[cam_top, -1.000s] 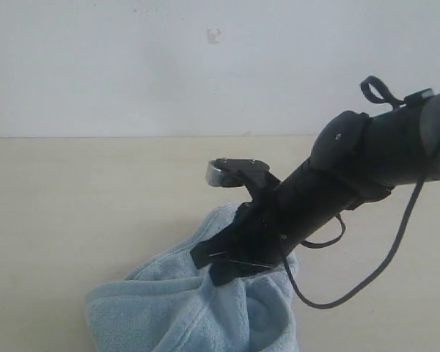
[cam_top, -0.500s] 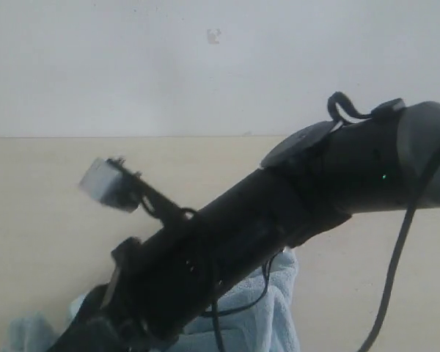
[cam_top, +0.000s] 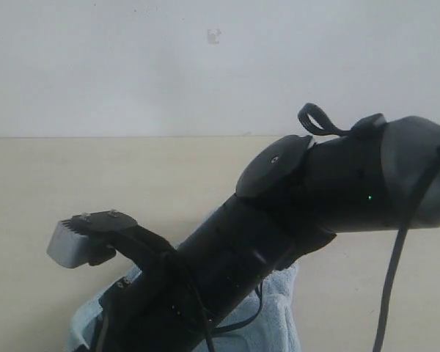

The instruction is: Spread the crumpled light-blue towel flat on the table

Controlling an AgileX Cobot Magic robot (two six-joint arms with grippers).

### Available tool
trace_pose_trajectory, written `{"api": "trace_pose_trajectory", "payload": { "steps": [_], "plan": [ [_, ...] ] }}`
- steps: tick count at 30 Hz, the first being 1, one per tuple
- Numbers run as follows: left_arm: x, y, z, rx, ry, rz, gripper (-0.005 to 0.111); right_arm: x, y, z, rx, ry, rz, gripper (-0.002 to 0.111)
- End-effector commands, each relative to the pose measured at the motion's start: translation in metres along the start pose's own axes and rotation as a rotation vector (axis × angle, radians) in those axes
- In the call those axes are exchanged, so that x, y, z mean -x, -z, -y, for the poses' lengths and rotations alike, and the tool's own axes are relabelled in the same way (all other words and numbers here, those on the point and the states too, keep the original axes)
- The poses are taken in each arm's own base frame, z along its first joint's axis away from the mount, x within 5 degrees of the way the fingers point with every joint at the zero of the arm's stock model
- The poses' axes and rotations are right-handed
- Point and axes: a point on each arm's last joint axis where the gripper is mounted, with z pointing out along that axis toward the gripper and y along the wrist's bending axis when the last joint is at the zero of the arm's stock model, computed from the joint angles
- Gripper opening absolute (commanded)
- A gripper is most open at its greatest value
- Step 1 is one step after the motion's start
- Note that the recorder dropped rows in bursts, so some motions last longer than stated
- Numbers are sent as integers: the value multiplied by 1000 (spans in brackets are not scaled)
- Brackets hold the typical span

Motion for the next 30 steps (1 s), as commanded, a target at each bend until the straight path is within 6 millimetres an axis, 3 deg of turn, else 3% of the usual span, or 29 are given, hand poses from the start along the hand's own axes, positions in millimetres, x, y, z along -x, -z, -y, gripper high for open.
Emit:
{"api": "trace_pose_trajectory", "payload": {
  "steps": [1, 7, 10, 15, 17, 22, 26, 30],
  "plan": [
    [1, 0, 1, -10, -3, 7, 4, 2, 2, 0, -25, -9, 10, 79],
    [1, 0, 1, -10, -3, 5, 4, 8, 21, 0, -227, 15, -139, 65],
    [1, 0, 1, -10, -3, 7, 4, 19, 47, 5, -497, 41, -209, 54],
    [1, 0, 1, -10, -3, 7, 4, 17, 82, 34, -999, 11, -262, 34],
    [1, 0, 1, -10, -3, 7, 4, 13, 86, 44, -1105, 10, -272, 28],
    [1, 0, 1, -10, -3, 7, 4, -4, 79, 73, -1156, 6, -339, 27],
    [1, 0, 1, -10, -3, 7, 4, -13, 120, 113, -1312, -272, -137, 27],
    [1, 0, 1, -10, -3, 7, 4, -40, 181, 146, -1343, -513, -15, 22]
  ]
}}
